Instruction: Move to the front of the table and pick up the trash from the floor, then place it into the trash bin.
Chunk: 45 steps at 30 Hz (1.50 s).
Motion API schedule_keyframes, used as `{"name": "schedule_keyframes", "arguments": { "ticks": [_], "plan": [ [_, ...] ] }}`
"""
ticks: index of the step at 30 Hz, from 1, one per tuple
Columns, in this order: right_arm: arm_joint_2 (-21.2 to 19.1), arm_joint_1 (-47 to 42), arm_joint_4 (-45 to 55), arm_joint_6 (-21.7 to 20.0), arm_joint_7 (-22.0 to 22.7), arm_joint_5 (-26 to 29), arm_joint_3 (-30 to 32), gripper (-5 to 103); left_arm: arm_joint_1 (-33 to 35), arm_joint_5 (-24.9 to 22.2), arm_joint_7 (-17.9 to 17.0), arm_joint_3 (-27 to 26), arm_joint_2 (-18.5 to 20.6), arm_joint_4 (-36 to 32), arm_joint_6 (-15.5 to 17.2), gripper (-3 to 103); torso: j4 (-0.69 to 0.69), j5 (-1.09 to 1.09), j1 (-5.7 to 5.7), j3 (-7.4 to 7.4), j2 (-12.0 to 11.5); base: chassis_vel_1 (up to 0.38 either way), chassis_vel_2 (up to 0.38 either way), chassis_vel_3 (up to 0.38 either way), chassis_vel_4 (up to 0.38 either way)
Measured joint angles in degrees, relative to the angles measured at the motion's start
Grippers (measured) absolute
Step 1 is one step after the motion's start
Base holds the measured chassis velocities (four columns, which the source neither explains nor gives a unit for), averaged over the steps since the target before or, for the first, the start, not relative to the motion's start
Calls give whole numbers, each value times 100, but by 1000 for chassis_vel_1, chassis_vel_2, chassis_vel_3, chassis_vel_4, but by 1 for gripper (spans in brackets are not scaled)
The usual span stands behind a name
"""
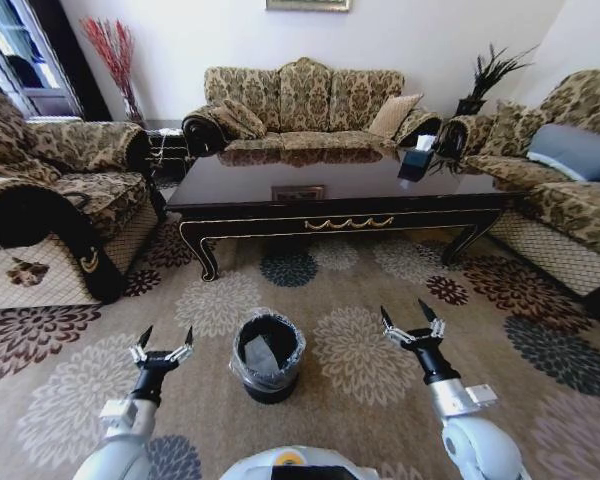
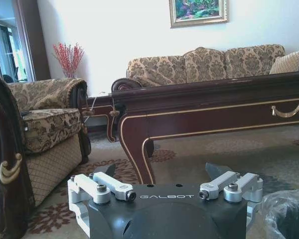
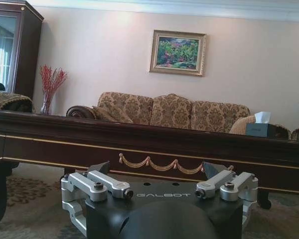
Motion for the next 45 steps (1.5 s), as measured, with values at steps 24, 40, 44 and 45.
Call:
{"name": "schedule_keyframes", "arguments": {
  "ticks": [24,40,44,45],
  "plan": [
    [-54,-14,-169,-75,-41,55,9,100,288,57,112,181,-172,-293,-330,100,0,0,0,0,-1,0,0,0,0],
    [-57,-11,-157,-85,-34,62,9,100,280,56,104,186,-169,-294,-331,100,0,0,0,1,-1,0,0,0,0],
    [-57,-11,-155,-87,-31,63,9,100,279,55,102,186,-168,-294,-330,100,0,0,0,0,-1,0,0,0,0],
    [-57,-10,-155,-87,-31,64,9,100,279,54,102,186,-167,-294,-330,100,0,0,0,1,0,0,0,0,0]
  ]
}}
